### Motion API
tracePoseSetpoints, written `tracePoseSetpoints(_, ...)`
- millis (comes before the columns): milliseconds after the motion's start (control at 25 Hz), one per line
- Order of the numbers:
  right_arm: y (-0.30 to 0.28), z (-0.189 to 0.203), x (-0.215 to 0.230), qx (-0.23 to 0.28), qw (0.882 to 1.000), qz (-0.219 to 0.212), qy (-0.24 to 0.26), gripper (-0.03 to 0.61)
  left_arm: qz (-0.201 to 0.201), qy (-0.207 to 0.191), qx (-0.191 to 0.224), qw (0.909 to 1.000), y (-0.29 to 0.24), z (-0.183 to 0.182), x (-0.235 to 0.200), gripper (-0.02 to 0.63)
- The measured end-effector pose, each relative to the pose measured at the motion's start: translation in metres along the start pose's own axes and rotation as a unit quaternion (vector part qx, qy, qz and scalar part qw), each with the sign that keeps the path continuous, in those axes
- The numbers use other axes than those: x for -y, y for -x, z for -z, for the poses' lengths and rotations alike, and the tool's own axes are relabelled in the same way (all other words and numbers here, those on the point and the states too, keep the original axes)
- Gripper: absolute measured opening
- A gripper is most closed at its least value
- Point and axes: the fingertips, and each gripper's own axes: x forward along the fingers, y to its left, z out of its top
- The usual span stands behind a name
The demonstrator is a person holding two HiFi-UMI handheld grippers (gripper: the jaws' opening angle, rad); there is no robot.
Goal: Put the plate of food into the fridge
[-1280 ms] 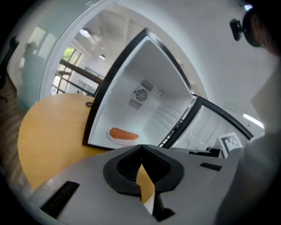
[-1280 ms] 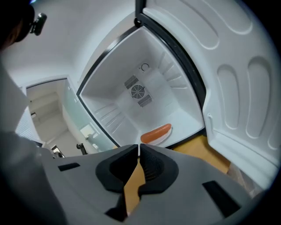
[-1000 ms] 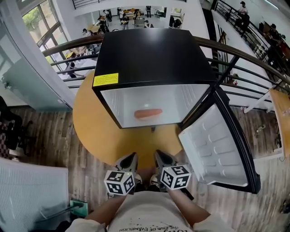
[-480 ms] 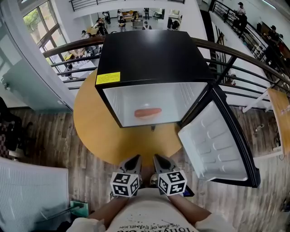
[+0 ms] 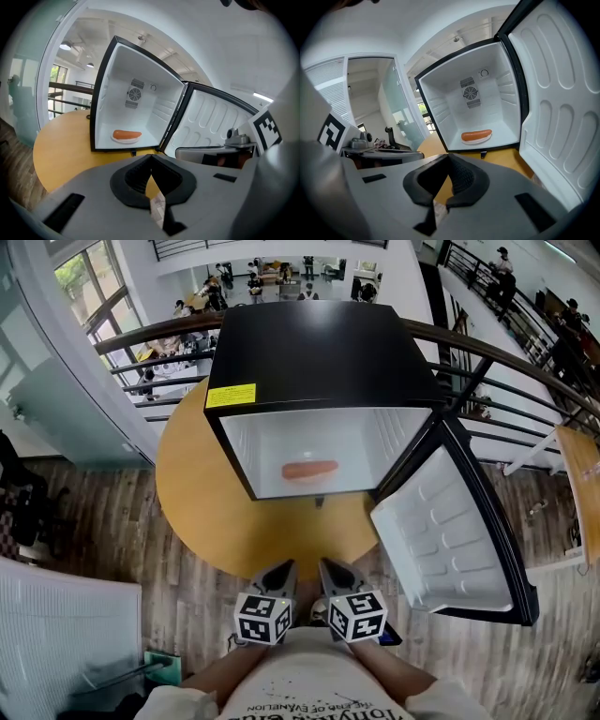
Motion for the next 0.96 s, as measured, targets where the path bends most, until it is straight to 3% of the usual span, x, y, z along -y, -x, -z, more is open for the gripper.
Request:
tracePoseSetpoints(120,0.002,0.003,-0.001,-0.003,1.000,-0.001,-0.001,0.026,0.001,-0.014,0.001,0.9999,0.002,0.001,0.004,0.025)
tracePoseSetpoints(960,0.006,0.013,-0.011,-0.007,1.000,-0.009,-0.009,0.025,0.000,-0.001,-0.006,1.0000,0.012,0.013,0.006,0.025)
